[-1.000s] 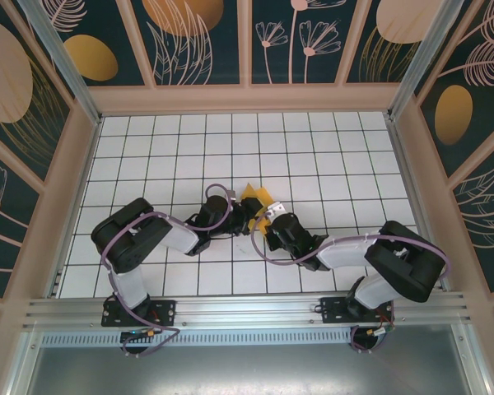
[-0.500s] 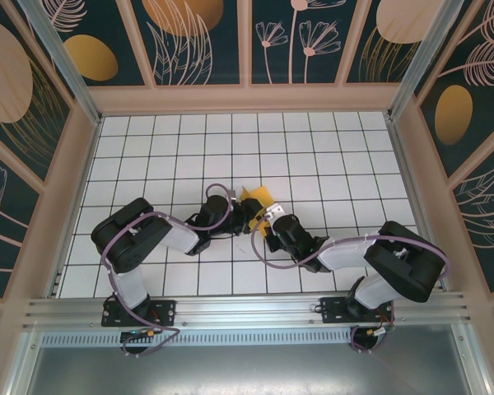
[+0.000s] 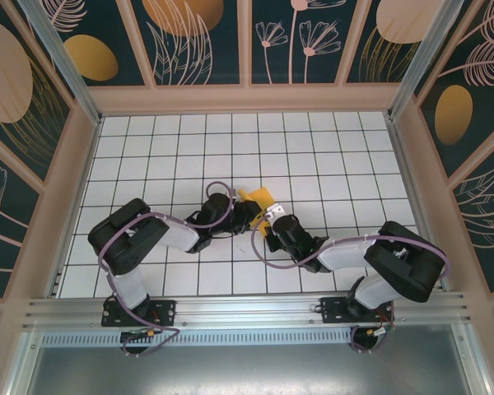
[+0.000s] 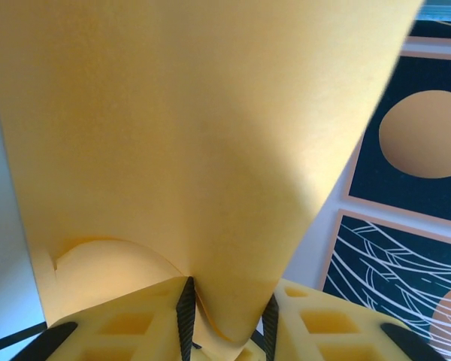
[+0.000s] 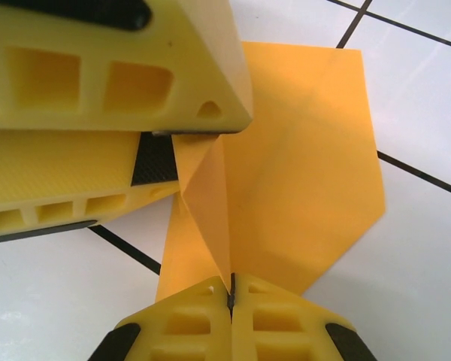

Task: Fold a paper plane with a square sheet of paper (pick it up from the middle)
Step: Fourth fold the wing at the center of the table.

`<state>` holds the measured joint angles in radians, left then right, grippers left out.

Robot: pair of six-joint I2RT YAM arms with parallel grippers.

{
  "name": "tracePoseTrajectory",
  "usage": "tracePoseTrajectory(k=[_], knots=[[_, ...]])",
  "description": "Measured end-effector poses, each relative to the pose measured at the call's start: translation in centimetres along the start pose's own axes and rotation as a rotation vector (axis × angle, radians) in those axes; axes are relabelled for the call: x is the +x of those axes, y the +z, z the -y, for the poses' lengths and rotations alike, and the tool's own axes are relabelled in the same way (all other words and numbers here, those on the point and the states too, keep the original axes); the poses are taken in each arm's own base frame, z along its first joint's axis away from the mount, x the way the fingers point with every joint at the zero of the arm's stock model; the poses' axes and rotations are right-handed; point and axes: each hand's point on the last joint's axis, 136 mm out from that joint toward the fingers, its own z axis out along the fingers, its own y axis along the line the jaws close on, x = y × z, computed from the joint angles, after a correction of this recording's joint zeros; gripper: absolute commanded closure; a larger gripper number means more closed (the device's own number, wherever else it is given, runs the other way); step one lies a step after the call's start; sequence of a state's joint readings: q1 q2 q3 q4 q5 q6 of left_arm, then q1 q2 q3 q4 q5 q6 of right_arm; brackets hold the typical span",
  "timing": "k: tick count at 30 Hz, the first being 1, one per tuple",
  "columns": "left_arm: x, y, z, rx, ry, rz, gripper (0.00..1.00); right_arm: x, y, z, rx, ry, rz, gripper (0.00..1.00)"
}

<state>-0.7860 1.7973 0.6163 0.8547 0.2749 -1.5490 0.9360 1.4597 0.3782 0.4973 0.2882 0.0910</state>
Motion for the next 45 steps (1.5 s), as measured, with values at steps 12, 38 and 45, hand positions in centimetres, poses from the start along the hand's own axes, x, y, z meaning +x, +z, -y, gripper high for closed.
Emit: tracePoseTrajectory(k=[12,38,45], knots=[[-0.2,0.0,-0.3,-0.020,0.024,0.013,0.81,0.0,0.0,0.0,0.000,0.026,0.000,0.93],[-0.3,0.8,1.1,-0.025,0.084,-0.001,0.53,-0.2,-0.2,-0.1,-0.059,0.074,-0.012,0.96],[-0.2,0.9,1.3,-0.026,0.082,-0.008,0.47,-0.2,-0.3,-0.1,-0.044,0.021,-0.007,0.97]])
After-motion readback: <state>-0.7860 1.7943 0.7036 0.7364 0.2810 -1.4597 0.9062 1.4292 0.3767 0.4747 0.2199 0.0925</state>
